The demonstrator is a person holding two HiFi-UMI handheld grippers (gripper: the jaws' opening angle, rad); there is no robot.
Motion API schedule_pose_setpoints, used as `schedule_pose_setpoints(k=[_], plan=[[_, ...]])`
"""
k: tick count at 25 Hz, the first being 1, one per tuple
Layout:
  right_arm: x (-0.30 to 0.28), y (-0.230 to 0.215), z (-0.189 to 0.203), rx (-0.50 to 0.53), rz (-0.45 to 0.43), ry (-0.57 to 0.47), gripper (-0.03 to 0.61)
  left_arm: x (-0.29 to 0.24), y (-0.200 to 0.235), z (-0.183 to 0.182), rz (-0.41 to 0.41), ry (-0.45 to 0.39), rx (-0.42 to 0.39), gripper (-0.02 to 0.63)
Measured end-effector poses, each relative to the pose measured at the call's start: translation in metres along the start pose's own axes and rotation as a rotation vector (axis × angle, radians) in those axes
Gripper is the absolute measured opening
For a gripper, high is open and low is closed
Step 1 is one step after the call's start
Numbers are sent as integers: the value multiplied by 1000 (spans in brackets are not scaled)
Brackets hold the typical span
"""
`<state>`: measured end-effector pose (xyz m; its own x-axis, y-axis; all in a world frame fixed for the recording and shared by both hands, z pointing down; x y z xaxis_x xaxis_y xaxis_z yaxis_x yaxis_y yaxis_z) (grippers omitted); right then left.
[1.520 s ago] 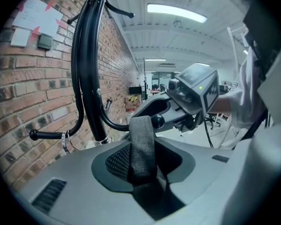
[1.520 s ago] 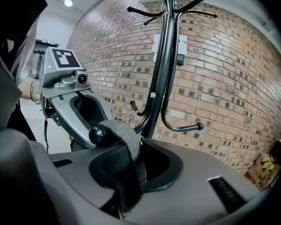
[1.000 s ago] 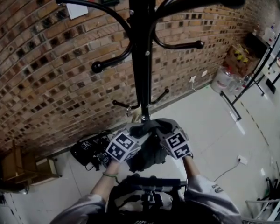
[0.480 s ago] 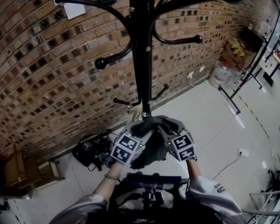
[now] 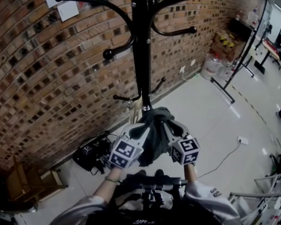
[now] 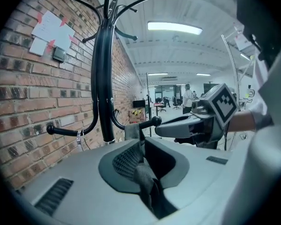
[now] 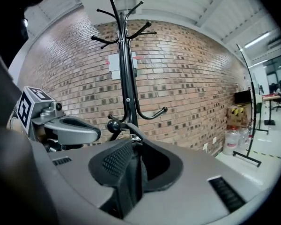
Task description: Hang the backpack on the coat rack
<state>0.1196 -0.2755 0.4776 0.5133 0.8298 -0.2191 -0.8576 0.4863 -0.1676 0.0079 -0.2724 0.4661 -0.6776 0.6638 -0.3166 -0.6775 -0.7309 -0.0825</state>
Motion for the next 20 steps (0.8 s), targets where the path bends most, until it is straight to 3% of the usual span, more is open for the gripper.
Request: schedule_pose_setpoints(k=[2, 9, 20], plan=[[7, 5, 5, -22, 38, -13, 45, 6, -1, 3, 6, -15, -2, 11], [36, 25, 10, -38, 102, -43, 14, 32, -17, 15, 32, -35, 41, 2], [106, 68, 22, -29, 9, -43, 12, 77, -78, 19, -64, -79, 138, 2]])
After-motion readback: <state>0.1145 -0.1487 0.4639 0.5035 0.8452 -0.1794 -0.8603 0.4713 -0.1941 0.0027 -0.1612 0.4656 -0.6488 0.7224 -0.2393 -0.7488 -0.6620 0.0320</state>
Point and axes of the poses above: the fingertips, and each gripper's own axes: x backward along the fingers, y to its left, z out of its underside, the point moved 3 cm from there along x, backward along the fingers, and after that the axes turned 4 degrees about -z, right-handed, at the moved point
